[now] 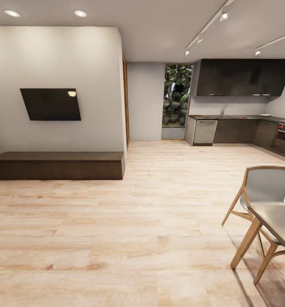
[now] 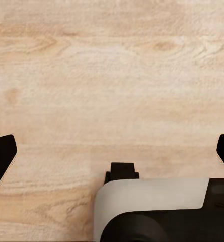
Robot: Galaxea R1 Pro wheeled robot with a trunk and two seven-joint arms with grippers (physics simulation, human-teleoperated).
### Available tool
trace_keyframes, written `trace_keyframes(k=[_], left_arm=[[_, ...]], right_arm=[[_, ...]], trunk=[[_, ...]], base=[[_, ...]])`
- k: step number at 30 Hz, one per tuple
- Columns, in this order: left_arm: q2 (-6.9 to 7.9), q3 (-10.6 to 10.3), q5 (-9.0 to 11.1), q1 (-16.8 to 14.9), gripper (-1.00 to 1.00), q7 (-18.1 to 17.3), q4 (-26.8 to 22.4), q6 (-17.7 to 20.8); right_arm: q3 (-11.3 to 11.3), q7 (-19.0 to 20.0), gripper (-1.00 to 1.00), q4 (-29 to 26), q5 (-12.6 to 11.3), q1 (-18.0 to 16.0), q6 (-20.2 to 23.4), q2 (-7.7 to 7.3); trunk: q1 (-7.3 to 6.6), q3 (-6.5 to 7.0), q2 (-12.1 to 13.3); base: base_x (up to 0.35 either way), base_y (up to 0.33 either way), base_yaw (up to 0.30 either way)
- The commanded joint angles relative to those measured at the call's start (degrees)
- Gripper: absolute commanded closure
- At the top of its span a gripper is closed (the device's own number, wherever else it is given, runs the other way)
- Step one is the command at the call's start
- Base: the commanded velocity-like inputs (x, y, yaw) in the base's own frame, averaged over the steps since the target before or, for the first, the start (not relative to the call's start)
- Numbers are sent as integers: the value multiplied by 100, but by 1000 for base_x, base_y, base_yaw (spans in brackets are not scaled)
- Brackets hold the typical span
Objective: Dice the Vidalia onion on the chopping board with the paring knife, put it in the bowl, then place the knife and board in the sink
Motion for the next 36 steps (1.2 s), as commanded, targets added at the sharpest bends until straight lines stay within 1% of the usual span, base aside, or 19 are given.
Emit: trace_keyframes(k=[1,36], left_arm=[[0,5,4,3,-100,4,-6,-7],[0,5,4,3,-100,4,-5,-7]], right_arm=[[4,-4,-100,4,2,-4,-17,2],[4,-4,-100,4,2,-4,-17,3]], trunk=[[3,-5,-2],[3,-5,-2]], base=[[305,0,0],[305,0,0]])
